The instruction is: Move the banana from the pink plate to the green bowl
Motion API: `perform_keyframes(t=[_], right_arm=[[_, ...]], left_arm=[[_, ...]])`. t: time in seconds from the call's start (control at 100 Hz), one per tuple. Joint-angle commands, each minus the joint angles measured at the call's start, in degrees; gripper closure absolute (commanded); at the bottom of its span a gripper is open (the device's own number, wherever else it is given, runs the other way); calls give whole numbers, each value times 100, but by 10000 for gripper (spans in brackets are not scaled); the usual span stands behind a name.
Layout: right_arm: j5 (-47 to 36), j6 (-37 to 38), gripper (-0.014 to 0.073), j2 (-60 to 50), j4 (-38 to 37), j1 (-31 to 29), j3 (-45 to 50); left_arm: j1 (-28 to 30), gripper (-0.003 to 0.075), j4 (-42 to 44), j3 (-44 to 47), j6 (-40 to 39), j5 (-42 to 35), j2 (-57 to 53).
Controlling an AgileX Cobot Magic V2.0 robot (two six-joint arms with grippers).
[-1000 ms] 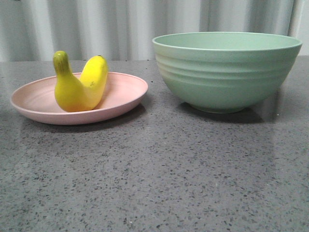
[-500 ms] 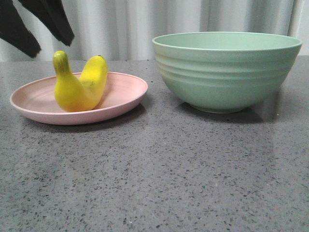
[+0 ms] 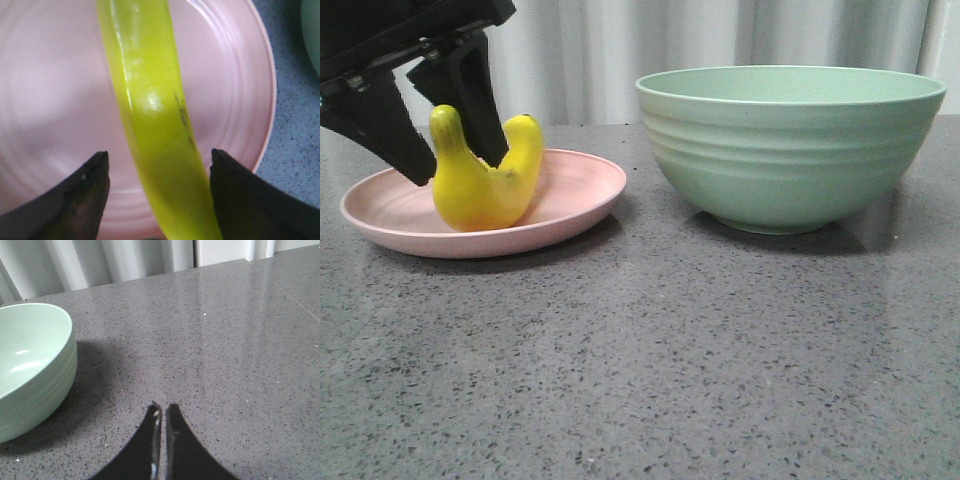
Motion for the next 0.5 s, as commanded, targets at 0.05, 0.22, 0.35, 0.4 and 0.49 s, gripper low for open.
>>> perform_keyframes(t=[0.05,0.22,0.35,0.4,0.49], right_arm=[[-523,-74,673,91,-51,-24,-196],[-554,-74,673,91,-51,-24,-196],[-558,-74,673,91,-51,-24,-196],[-580,-74,673,91,-51,-24,-196],[-601,-74,673,91,-51,-24,-196]], left_arm=[[-145,331,-114,-201,-70,-241,-185],[-156,331,-114,-201,-93,-229,-190],[-156,331,-122,-201,-177,-153,-190],[-156,331,-122,-201,-192,-109,-190],[-156,331,-122,-201,-203,-71,-190]])
